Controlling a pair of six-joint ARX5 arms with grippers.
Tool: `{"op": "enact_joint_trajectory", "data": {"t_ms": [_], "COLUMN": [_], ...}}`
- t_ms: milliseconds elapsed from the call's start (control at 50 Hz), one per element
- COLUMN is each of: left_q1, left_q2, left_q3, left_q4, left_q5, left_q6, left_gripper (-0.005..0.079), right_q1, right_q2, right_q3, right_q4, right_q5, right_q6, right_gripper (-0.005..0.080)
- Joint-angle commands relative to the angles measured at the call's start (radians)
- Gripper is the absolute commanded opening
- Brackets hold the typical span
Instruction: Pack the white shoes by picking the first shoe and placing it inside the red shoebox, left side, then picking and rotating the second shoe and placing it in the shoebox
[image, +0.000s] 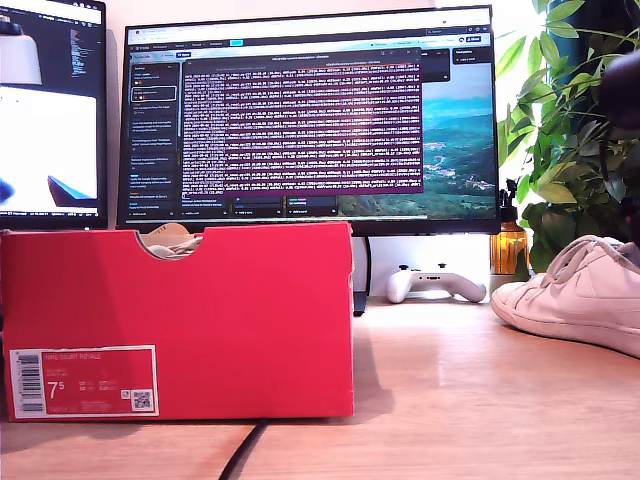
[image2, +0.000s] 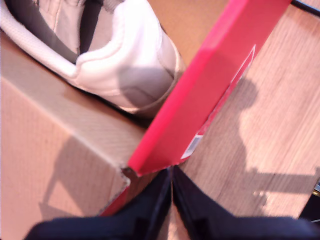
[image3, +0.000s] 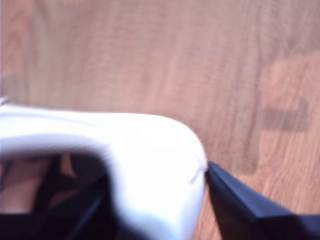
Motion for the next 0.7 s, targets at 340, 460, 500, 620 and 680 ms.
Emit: {"op": "enact_joint_trajectory", "data": {"t_ms": [340, 460, 500, 620, 680], "left_q1": [-0.003, -0.003, -0.003, -0.003, -0.003], "left_q2": [0.002, 0.002, 0.002, 0.002, 0.002], "left_q3": [0.017, 0.017, 0.017, 0.017, 0.017], "left_q4": [0.004, 0.003, 0.004, 0.004, 0.004], "left_q5": [0.002, 0.002, 0.002, 0.002, 0.002], "left_q6": [-0.006, -0.006, -0.006, -0.006, -0.006], "left_gripper": [-0.0019, -0.0019, -0.0019, -0.0019, -0.0019], "right_q1": [-0.002, -0.002, -0.002, -0.003, -0.004], "right_q2": [0.003, 0.003, 0.003, 0.003, 0.003], "right_q3": [0.079, 0.158, 0.188, 0.283, 0.325], "right_q4": [-0.002, -0.012, -0.024, -0.070, -0.080], "right_q5": [0.003, -0.006, -0.018, -0.096, -0.136], "right_q6": [-0.441, -0.688, -0.774, -1.064, -1.182], "right_gripper": [-0.0013, -0.0013, -0.0013, -0.0013, -0.0013]}}
